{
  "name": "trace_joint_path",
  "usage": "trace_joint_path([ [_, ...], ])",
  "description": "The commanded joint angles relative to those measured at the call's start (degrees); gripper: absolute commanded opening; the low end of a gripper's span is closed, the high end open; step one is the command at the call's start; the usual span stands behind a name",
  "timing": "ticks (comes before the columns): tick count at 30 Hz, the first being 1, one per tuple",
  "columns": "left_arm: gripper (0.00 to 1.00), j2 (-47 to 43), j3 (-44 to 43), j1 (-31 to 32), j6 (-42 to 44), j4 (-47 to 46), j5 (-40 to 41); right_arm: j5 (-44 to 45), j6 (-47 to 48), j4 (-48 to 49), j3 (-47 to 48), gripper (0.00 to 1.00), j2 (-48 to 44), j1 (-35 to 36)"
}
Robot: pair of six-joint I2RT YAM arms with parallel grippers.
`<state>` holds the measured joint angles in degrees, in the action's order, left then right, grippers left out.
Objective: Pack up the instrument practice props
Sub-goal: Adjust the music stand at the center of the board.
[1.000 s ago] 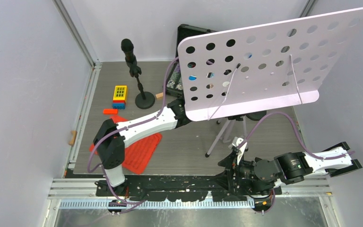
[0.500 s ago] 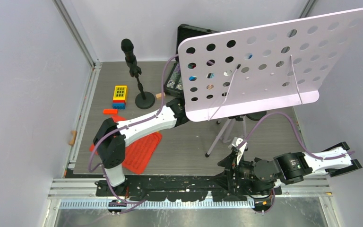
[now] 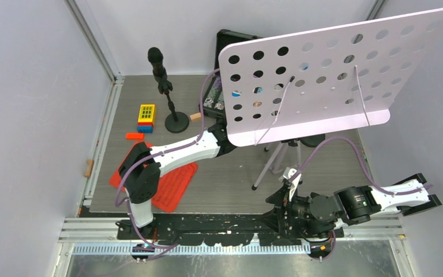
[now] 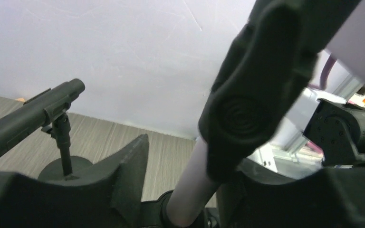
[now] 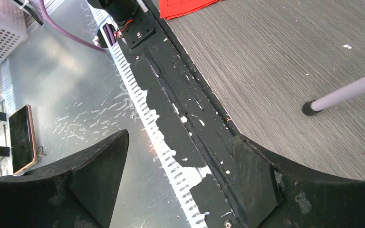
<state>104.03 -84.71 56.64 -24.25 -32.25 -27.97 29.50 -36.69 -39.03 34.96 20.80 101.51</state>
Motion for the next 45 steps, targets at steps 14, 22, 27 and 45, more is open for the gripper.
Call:
trace_joint_path([
  [14,0.00,-4.5,-1.8,-0.7,6.0,7.5,3.1,2.2,-1.0,2.0,-0.2,0.85,-1.3,0.2],
  [22,0.00,-7.8,-1.4,-0.7,9.7,11.9,3.1,5.9,-0.2,1.0,1.1,0.85,-0.9,0.2],
  [27,0.00,-11.8,0.8,-0.8,13.2,13.6,5.9,17.2,1.8,-1.9,4.6,0.85,0.1,0.2],
  [45,0.00,-28.1,18.7,-1.4,16.6,11.0,12.4,35.8,9.7,-2.0,7.8,0.84,2.2,0.2],
])
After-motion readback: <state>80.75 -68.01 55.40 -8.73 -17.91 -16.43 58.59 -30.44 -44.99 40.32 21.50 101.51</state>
